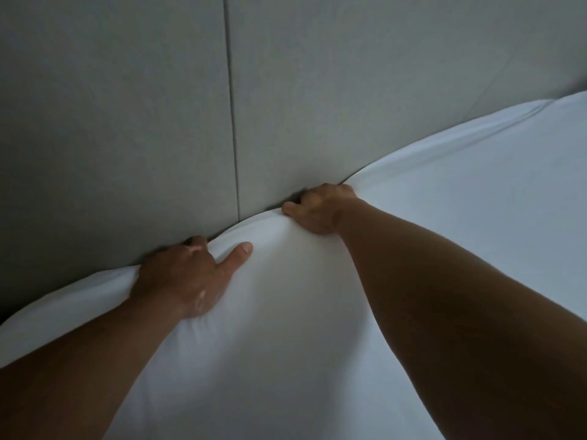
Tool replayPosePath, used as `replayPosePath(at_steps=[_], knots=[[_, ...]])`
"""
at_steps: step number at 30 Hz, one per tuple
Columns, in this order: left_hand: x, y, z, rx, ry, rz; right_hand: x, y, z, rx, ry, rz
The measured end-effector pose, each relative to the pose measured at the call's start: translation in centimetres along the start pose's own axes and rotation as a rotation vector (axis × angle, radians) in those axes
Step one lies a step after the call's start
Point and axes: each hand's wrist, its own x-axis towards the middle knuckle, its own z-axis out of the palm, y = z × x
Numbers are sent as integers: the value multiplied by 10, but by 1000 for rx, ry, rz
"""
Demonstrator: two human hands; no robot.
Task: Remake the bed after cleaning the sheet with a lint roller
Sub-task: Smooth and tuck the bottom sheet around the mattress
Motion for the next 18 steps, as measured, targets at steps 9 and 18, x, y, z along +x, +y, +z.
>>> replayPosePath(at_steps=[9, 18], knots=[[-18, -46, -19, -148, 25, 210, -83, -104, 23, 181, 208, 26], [-68, -98, -34, 143, -10, 40, -227, -187, 27, 618, 89, -480]])
